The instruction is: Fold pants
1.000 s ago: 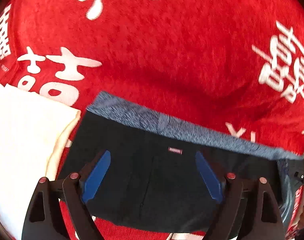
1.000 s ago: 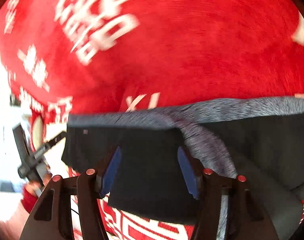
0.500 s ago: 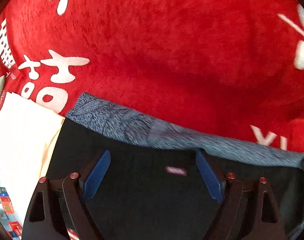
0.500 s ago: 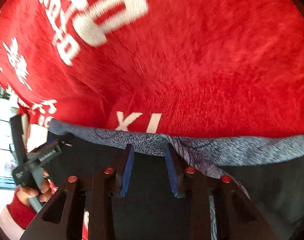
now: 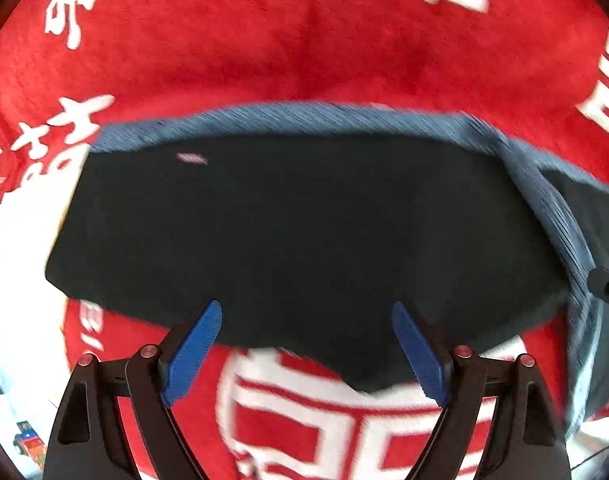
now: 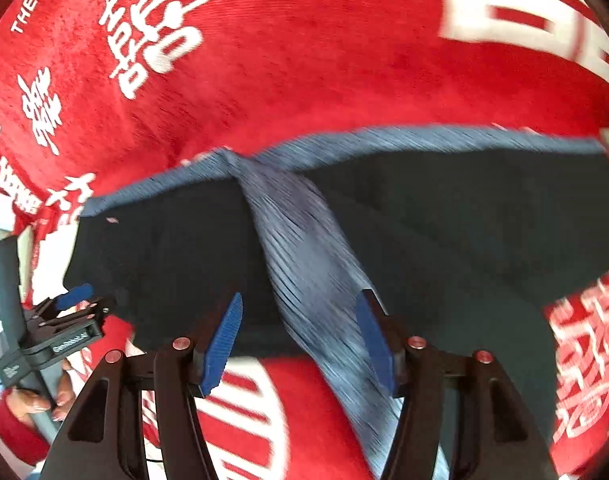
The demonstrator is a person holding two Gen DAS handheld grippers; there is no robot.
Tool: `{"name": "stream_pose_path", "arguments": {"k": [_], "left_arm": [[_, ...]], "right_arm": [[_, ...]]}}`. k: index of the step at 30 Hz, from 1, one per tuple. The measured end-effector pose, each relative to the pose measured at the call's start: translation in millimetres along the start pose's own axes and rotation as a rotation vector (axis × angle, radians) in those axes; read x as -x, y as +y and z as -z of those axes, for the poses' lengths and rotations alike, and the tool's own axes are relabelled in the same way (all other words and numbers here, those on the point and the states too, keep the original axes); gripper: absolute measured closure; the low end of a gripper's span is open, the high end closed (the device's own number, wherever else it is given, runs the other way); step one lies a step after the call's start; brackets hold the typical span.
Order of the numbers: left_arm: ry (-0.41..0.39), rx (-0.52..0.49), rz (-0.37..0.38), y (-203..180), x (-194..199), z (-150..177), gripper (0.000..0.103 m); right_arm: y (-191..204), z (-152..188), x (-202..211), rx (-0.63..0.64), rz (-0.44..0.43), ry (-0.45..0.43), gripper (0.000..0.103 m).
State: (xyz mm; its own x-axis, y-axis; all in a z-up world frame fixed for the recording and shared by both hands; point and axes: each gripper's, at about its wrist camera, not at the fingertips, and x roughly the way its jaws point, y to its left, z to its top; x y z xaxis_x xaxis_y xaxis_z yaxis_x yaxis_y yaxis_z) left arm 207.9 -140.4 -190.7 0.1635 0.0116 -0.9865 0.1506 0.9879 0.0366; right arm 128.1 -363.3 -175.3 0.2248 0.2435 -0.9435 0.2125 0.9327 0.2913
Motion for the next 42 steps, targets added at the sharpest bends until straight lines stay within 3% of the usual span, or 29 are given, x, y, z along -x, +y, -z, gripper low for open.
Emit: {"name": "stream_pose_path", "arguments": {"k": [8, 16, 23, 27, 33, 37, 42], "left_arm": [[0.022, -0.124, 0.074, -58, 5, 42, 0.015], [0.021, -0.161, 0.121, -80, 21, 87, 0.015], [-0.002, -0.222, 0.108, -94, 41, 122, 0.015], [-0.013, -0.232, 0.104, -84, 43, 141, 0.015], [0.007, -0.232, 0.113, -86, 42, 161, 0.015], [0.026, -0.241, 0.133, -95, 36, 158, 0.015], [0.039, -0.222, 0.196, -115, 34, 139, 0.015]], "right_arm": [[-44, 83, 38, -0.106, 0.135, -0.003, 0.040], [-85, 179, 64, -0.289, 0.206, -0.022, 0.040], [-106, 230, 61, -0.418, 0.126, -0.059, 0.040], [-110, 247, 61, -0.437, 0.073, -0.098, 0.040], [-113, 242, 57, -0.417, -0.029, -0.161, 0.041], [-105, 235, 64, -0.369, -0.092, -0.204, 0.048], [-114, 228, 53, -0.363, -0.159, -0.166, 0.050]]}}
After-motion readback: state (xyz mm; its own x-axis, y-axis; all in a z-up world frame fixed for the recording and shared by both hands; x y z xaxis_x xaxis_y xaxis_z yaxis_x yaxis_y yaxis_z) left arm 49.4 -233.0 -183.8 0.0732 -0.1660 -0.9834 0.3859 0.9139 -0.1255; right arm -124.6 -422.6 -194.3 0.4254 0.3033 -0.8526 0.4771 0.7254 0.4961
